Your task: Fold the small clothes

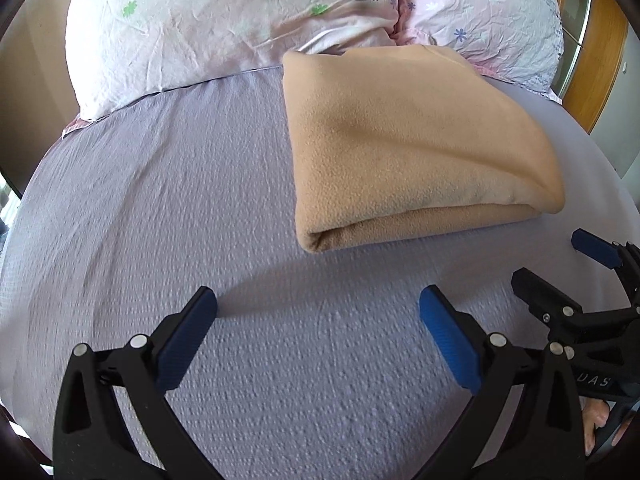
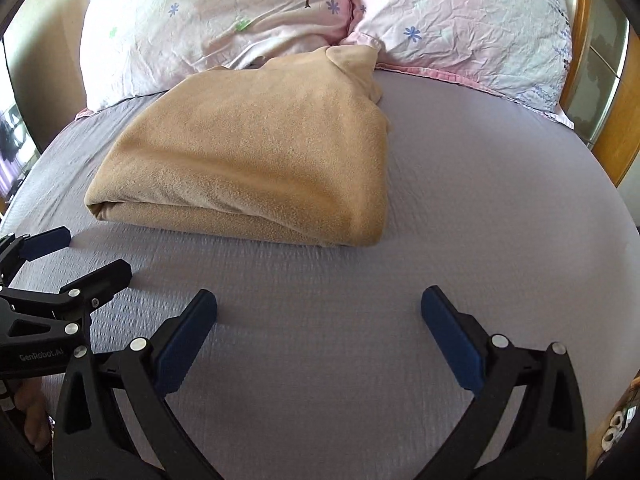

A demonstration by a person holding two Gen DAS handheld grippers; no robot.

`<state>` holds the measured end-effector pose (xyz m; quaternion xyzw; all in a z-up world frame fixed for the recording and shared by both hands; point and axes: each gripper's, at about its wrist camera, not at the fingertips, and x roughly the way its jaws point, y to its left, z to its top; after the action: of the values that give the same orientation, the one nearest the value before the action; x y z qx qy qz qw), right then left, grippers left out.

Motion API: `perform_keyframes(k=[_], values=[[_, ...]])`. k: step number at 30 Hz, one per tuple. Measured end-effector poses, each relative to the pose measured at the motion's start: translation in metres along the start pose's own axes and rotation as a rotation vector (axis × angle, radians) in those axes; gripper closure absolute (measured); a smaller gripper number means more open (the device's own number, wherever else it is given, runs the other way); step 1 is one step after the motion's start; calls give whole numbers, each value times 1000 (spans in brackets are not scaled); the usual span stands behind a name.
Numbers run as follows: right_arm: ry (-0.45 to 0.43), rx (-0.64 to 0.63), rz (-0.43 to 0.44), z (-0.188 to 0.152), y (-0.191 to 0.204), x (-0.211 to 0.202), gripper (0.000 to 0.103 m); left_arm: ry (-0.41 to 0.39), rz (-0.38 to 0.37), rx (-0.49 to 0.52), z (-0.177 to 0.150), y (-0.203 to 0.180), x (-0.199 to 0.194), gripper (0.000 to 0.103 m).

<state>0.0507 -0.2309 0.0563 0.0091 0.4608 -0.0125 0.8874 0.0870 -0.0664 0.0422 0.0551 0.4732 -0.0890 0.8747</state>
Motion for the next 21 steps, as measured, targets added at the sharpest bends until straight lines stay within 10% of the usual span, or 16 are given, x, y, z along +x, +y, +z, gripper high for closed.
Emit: perform_keyframes(k=[21], values=[[-12, 0, -1, 0, -2, -1, 1, -3, 0, 3, 1, -1, 0, 2]])
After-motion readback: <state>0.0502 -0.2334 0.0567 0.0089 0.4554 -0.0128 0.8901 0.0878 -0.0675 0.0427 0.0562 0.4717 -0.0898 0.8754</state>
